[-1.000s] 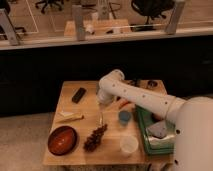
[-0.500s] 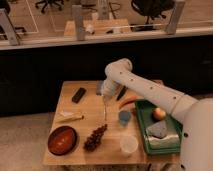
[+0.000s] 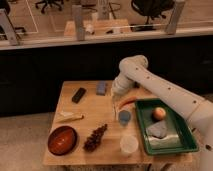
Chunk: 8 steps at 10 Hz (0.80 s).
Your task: Place fork in tray
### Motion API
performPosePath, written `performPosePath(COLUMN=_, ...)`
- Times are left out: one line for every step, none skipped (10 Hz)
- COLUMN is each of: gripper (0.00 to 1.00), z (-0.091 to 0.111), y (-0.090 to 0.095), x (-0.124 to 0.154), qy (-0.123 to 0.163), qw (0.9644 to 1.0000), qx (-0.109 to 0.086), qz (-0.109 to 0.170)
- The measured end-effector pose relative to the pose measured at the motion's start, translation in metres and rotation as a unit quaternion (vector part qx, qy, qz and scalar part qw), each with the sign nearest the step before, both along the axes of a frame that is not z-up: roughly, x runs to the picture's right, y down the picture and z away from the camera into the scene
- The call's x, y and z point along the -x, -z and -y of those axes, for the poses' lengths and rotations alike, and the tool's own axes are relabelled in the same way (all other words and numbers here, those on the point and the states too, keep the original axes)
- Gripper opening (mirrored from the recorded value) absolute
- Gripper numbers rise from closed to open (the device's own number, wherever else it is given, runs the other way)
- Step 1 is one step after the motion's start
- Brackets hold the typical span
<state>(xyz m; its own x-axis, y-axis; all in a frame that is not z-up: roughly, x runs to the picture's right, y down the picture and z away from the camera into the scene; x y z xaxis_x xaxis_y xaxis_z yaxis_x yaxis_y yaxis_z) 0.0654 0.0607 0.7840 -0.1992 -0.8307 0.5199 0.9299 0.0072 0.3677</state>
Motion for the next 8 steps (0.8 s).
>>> performPosePath(gripper=0.0, z=-0.008, y=0.008, x=-0.017, qy=0.019, qw=0.9995, qx=-0.02, qz=0.016)
performPosePath(gripper=0.0, z=-0.013, y=0.013, x=-0.032, qy=0.031, qw=0.9986, qx=-0.033, qz=0.028)
performPosePath(gripper=0.0, z=-0.016, y=0.016, x=-0.047, qy=0.041, qw=0.9974, qx=-0.043, qz=0.041)
performPosePath(gripper=0.0, z=-0.018, y=0.019, x=-0.063, qy=0.049, qw=0.9961, qx=-0.051, qz=0.054)
performPosePath(gripper=0.0, z=-0.018, y=0.021, x=-0.076, qy=0.052, qw=0.9953, qx=-0.054, qz=0.062)
performPosePath(gripper=0.0, z=-0.021, y=0.021, x=-0.09, qy=0.052, qw=0.9949, qx=-0.054, qz=0.067)
performPosePath(gripper=0.0, z=-0.021, y=0.021, x=-0.099, qy=0.051, qw=0.9948, qx=-0.055, qz=0.068)
performPosePath(gripper=0.0, z=-0.021, y=0.021, x=-0.098, qy=0.052, qw=0.9948, qx=-0.055, qz=0.069)
